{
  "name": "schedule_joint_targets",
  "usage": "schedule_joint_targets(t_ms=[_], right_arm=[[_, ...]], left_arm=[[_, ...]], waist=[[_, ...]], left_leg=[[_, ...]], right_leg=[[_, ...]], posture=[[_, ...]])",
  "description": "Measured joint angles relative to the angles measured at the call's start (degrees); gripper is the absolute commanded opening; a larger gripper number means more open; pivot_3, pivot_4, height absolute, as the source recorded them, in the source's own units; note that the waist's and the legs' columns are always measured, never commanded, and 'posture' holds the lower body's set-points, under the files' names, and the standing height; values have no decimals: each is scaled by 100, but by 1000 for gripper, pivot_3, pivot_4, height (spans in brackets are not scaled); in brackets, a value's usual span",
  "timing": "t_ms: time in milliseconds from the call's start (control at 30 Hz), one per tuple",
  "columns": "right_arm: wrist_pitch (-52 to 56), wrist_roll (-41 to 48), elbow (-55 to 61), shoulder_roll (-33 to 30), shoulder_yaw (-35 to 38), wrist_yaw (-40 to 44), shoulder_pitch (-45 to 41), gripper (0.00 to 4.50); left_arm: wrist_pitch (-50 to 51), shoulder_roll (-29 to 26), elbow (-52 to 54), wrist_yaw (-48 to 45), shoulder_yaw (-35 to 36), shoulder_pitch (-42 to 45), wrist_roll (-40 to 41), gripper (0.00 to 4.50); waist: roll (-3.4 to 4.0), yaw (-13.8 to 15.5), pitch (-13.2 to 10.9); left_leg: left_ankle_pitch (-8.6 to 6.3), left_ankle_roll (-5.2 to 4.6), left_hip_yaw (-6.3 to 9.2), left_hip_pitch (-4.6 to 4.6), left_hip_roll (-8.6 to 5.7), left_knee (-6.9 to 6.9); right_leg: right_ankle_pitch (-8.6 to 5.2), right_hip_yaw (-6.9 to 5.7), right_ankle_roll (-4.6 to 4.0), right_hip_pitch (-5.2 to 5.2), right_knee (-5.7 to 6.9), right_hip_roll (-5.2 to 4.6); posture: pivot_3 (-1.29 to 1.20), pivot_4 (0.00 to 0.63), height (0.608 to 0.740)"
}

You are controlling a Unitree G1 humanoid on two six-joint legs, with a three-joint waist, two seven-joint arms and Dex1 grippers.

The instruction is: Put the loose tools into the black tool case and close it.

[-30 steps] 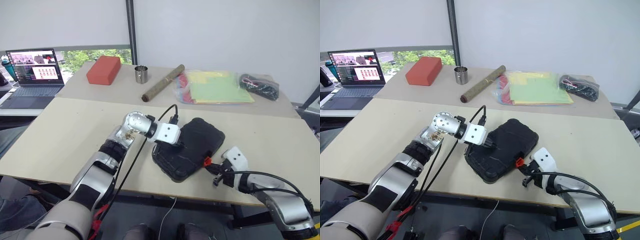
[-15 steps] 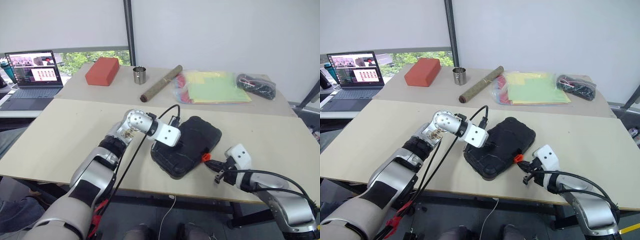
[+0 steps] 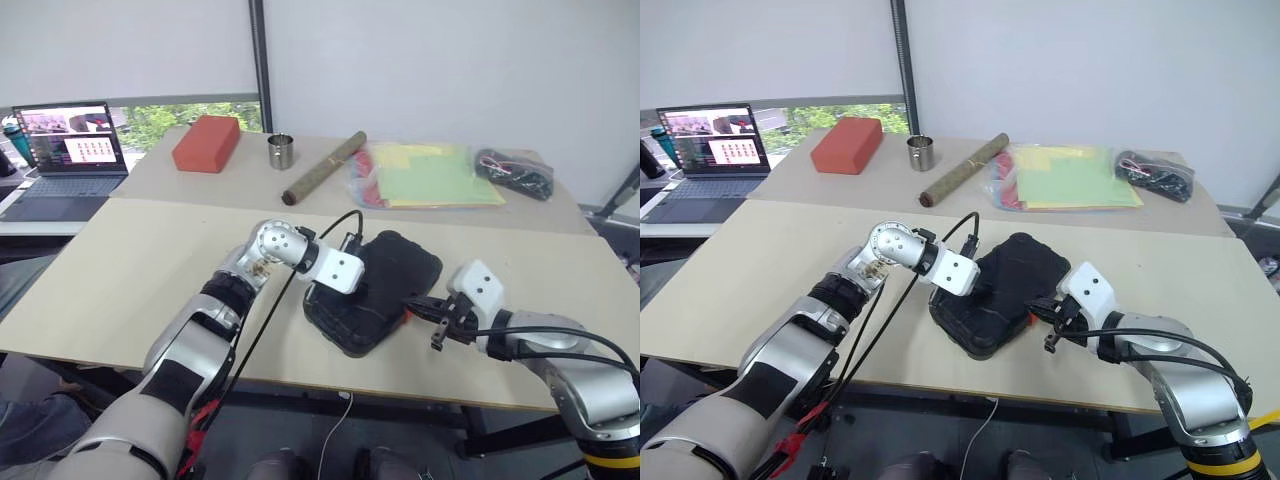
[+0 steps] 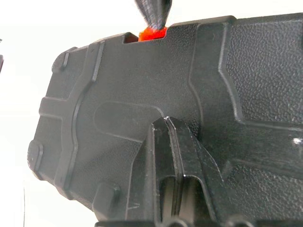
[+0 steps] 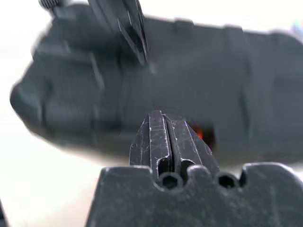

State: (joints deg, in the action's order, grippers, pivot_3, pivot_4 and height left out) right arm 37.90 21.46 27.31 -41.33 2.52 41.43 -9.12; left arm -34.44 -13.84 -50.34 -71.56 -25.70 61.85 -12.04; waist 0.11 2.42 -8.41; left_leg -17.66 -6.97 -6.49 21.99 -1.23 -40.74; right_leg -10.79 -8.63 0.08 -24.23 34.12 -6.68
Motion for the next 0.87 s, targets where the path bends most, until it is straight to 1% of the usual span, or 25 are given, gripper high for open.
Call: schedule_joint_targets(t_ms=[100,167,200,233,267,300,333,367,400,433,467,500,533,567,633,700,767,867], right_arm=[[4,28,11,-12,33,2,47,63],[78,187,66,-96,203,66,180,604],[174,338,109,-169,380,140,241,831],[240,470,155,-261,564,213,283,1124],[325,640,192,-390,829,315,331,1547],[387,802,199,-542,1029,469,355,1831],[459,1058,186,-844,1436,760,401,2205],[496,1155,174,-979,1630,886,431,2545],[550,1357,96,-1249,1934,1209,475,2898],[606,1495,4,-1515,2167,1489,514,3240],[634,1599,-104,-1694,2348,1721,529,3515],[668,1703,-242,-1911,2517,2001,543,3883],[750,1861,-434,-2225,2730,2426,572,4253],[826,1967,-593,-2464,2881,2721,619,4455],[937,2147,-986,-2942,3299,3494,765,4455],[947,2155,-1219,-3126,3456,3886,822,4455],[821,2114,-1481,-3172,3455,4064,815,4455],[477,1926,-1774,-3101,3268,4039,638,4455]], left_arm=[[190,38,71,-49,65,-51,103,0],[688,37,156,-143,309,-171,423,519],[1123,29,248,-225,448,-225,633,747],[1474,-41,318,-345,566,-253,789,1073],[1981,-209,501,-524,721,-292,996,1539],[2402,-404,732,-702,808,-370,1151,1863],[3085,-849,1093,-1009,978,-543,1407,2261],[3337,-1049,1249,-1109,1105,-625,1530,2649],[3921,-1465,1658,-1366,1236,-816,1747,3007],[4332,-1812,1985,-1577,1347,-983,1930,3356],[4697,-2089,2229,-1705,1448,-1098,2079,3653],[5091,-2386,2518,-1824,1558,-1201,2282,4005],[5647,-2777,2918,-1940,1702,-1287,2586,4348],[5995,-3072,3183,-1990,1835,-1327,2805,4476],[6754,-3784,3787,-2036,2356,-1435,3256,4476],[6997,-4149,4112,-2011,2701,-1612,3424,4476],[7067,-4292,4360,-1919,2898,-1975,3500,4476],[7104,-4272,4460,-1671,2932,-2476,3580,4476]], waist=[[2,21,1],[2,4,1],[-4,-8,-5],[-6,-17,-11],[-7,-46,-13],[-5,-88,-15],[11,-175,-32],[14,-202,-43],[16,-229,-58],[29,-247,-84],[30,-246,-99],[32,-234,-122],[31,-225,-160],[32,-213,-188],[36,-165,-192],[37,-150,-192],[38,-133,-193],[37,-121,-201]], left_leg=[[-8,-14,-1,6,-19,-2],[-13,-24,-4,17,-28,-9],[-14,-26,-4,32,-29,-17],[-13,-27,-5,44,-30,-19],[-12,-27,-5,42,-30,-19],[-12,-26,-7,39,-29,-18],[-8,-19,-7,37,-29,-12],[-3,-12,-8,36,-27,-8],[3,-8,-8,36,-20,-5],[9,-8,-7,36,-18,-3],[19,-13,-4,37,-16,0],[23,-15,-1,39,-14,0],[25,-14,1,42,-13,0],[26,-14,3,47,-13,1],[17,0,13,46,-18,2],[8,13,23,40,-27,4],[7,15,24,39,-35,5],[9,23,23,44,-39,3]], right_leg=[[2,2,-4,4,-6,-19],[4,1,0,2,-7,-29],[6,1,3,4,-7,-29],[8,-1,6,-5,-8,-28],[8,-1,6,-5,-7,-26],[8,-1,5,-5,-6,-25],[7,-1,3,-8,-5,-22],[5,0,0,-11,-5,-18],[2,-2,-5,-12,-4,-7],[2,-1,-14,-13,-1,-3],[6,-2,-28,-14,0,0],[6,-3,-35,-14,-1,5],[3,-3,-36,-16,0,5],[1,-2,-35,-20,-1,5],[-4,1,-36,-11,-6,3],[-13,5,-25,4,-10,0],[-20,4,-12,6,-8,-12],[-25,3,-3,1,-5,-19]], posture=[[0,150,737],[0,150,737],[0,150,737],[0,150,737],[0,150,737],[0,150,737],[0,150,737],[0,150,737],[0,150,737],[0,150,737],[0,150,737],[0,150,737],[0,150,737],[0,150,737],[0,150,737],[0,150,737],[0,150,737],[0,150,737]])
